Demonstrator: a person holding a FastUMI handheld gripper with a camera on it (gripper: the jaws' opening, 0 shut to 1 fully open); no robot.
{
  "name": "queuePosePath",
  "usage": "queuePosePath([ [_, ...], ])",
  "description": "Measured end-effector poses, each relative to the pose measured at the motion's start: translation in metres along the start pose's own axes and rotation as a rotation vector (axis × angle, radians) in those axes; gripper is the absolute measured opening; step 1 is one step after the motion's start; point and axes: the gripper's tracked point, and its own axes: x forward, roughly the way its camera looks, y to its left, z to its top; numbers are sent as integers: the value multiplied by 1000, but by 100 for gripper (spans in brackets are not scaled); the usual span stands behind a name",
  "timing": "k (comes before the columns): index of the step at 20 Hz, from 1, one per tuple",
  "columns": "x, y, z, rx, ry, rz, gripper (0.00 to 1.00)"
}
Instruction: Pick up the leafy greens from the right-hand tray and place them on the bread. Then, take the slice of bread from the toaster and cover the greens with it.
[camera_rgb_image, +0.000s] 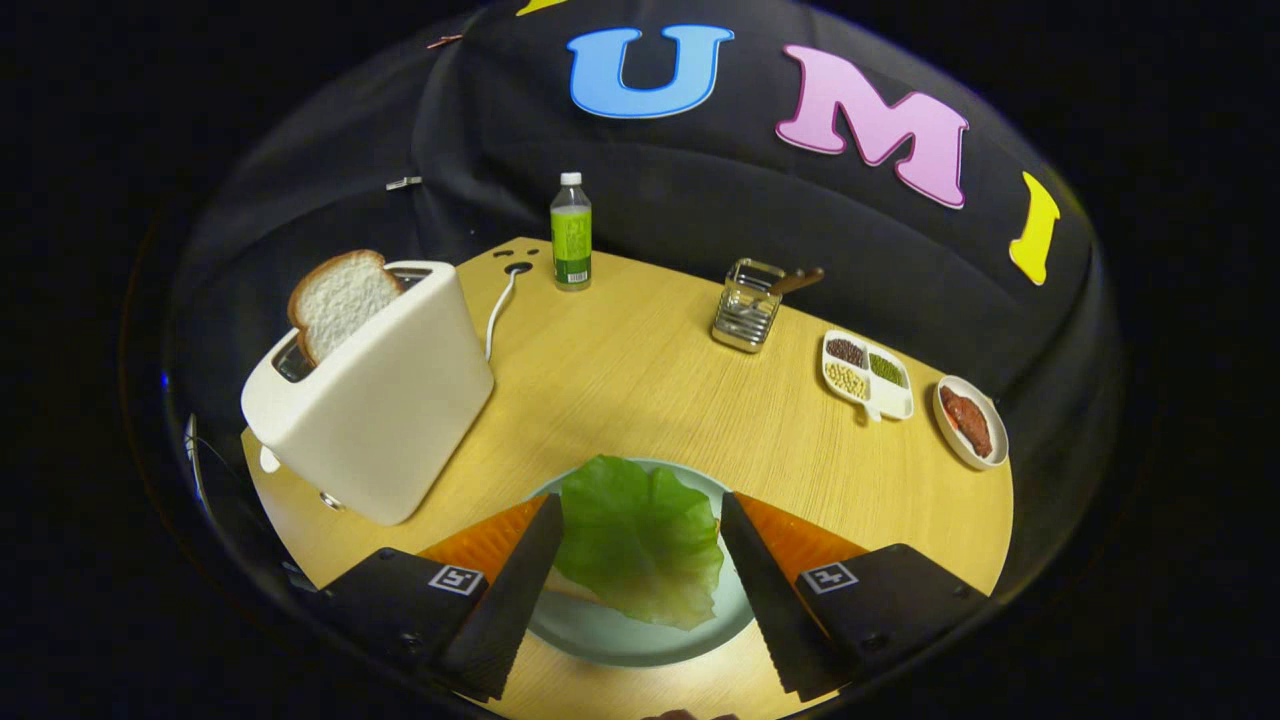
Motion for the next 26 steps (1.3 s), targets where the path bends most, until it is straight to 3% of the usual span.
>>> queuePosePath([
  [7, -36, 62, 93, -27, -180, 114, 98],
  [13, -47, 136, 144, -77, -250, 234, 99],
  [21, -17, 213, 140, -203, -232, 290, 98],
  [26, 15, 227, 137, -282, -235, 247, 98],
])
